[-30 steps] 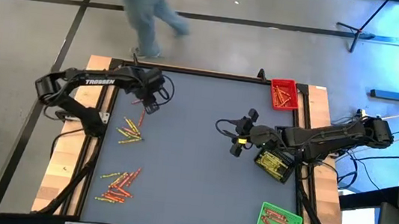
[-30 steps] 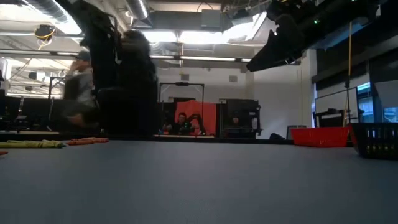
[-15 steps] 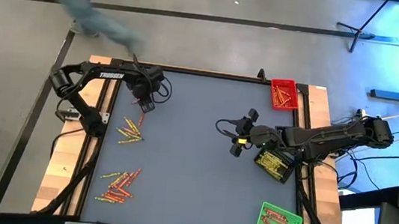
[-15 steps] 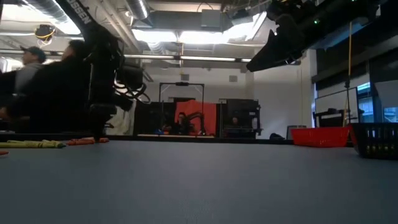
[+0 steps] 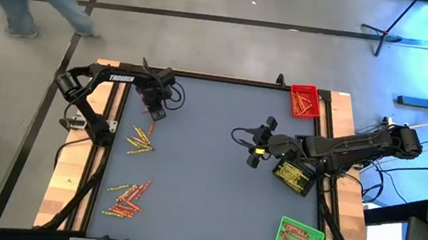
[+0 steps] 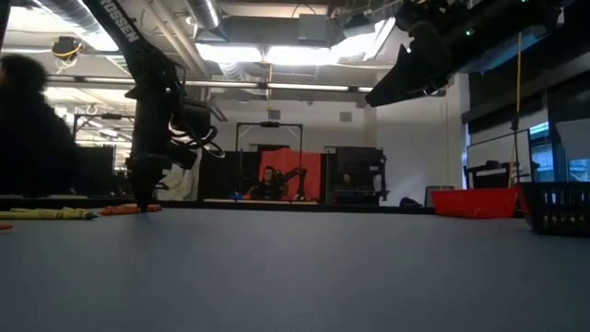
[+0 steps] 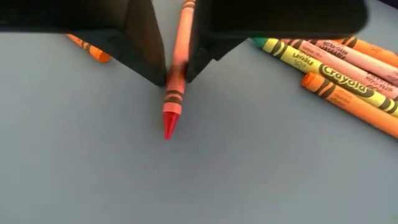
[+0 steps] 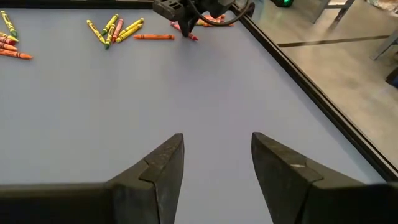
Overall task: Sort crayons
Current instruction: Put the red crayon into the green basket
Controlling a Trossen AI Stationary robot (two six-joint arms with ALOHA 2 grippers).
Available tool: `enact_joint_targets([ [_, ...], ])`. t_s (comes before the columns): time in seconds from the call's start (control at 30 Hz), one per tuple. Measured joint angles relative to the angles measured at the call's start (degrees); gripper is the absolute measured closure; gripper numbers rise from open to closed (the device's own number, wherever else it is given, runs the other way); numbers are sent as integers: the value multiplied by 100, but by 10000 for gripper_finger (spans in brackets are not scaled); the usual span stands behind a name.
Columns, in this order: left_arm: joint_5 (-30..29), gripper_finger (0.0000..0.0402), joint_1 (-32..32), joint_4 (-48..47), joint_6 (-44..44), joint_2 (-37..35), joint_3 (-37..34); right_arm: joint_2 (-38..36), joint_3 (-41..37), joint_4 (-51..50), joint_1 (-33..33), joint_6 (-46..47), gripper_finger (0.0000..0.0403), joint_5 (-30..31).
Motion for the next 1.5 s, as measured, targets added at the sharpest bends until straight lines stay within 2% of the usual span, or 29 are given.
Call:
enact_joint_targets([
  [0.17, -27, 392, -1, -2, 128, 0, 0, 0, 0, -6, 2, 0, 217, 0],
  [0.37, -99, 394, -44, -126, 150, 22, 199, 0, 0, -22, 2, 0, 217, 0],
  [0.6, -1089, 396, -536, -94, 140, -304, 673, 0, 0, -52, 2, 210, 217, -2],
  [0.7, -1218, 395, -843, -41, 124, -637, 796, 0, 0, -88, 1, 451, 217, -3],
  [0.8, -1219, 395, -1171, 252, 104, -1003, 824, 0, 0, -123, 1, 561, 210, -92],
  [1.1, -1113, 394, -2443, 1467, 60, -1854, 824, 2, 0, -15, 0, 244, 139, 68],
  [1.33, -1048, 394, -3462, 2759, 292, -1824, 824, 259, -2, 488, 0, -119, 139, -12],
  [1.5, -578, 394, -4004, 3564, 303, -1715, 818, 660, -4, 1276, 2, -576, 146, -220],
])
